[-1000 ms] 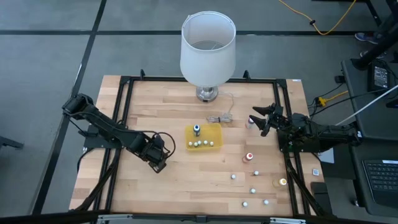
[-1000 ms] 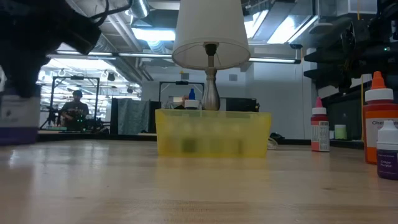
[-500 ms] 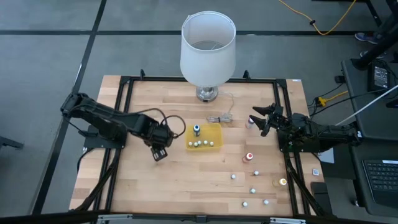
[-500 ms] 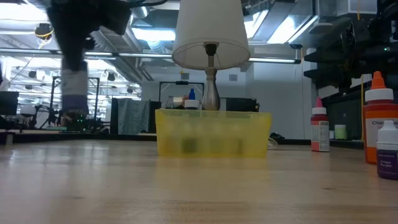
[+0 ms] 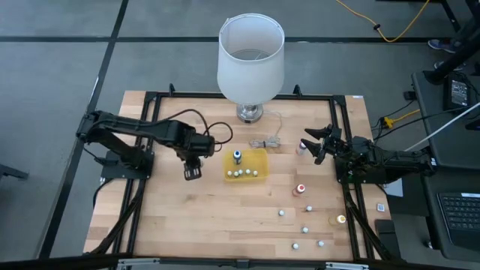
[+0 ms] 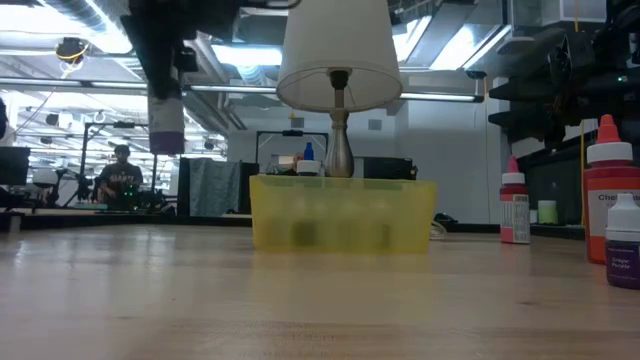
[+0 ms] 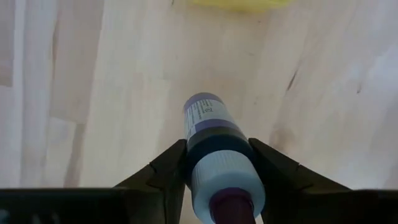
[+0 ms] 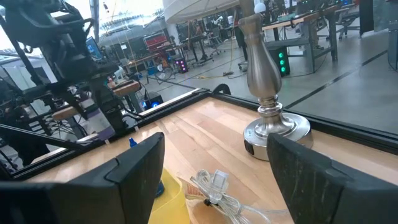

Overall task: Pick & Place food coloring
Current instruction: Put the large purple food coloring bottle into the yellow bin

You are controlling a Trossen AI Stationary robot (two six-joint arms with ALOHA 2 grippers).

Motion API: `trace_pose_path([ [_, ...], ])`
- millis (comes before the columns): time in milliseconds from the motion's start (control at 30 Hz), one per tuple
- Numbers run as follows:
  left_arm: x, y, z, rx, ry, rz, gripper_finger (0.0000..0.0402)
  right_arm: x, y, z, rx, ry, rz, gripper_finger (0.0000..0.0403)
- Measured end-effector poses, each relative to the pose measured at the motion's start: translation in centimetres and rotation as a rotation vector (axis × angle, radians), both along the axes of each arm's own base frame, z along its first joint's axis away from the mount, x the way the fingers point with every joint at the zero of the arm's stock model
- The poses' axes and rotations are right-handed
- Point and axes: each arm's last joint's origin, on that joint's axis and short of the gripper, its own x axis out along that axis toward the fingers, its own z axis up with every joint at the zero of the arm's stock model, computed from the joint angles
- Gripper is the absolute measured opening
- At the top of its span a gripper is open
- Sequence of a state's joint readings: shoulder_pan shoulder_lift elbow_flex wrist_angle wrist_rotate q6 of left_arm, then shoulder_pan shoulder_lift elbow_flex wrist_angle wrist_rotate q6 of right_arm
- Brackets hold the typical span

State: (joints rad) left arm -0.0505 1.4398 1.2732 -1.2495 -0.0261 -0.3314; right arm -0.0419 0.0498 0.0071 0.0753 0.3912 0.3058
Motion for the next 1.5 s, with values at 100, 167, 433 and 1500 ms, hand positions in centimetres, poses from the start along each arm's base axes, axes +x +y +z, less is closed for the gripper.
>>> trace_pose_path([
  [100, 0.7, 0.7, -0.3, 0.009, 0.024, -0.025, 0.0146, 0.0, 0.0, 0.0, 0.000, 0.001, 0.000, 0.0283],
  [167, 1.3, 1.1, -0.5, 0.016, 0.034, -0.036, 0.0146, 0.0, 0.0, 0.0, 0.000, 0.000, 0.000, 0.0283],
  [433, 4.9, 2.9, -0.2, 0.030, 0.031, -0.056, 0.0146, 0.0, 0.0, 0.0, 0.000, 0.000, 0.000, 0.0283],
  [1500, 12.4, 4.7, -2.2, 0.031, 0.034, -0.087, 0.0145, 0.0, 0.0, 0.0, 0.000, 0.001, 0.000, 0.0283],
])
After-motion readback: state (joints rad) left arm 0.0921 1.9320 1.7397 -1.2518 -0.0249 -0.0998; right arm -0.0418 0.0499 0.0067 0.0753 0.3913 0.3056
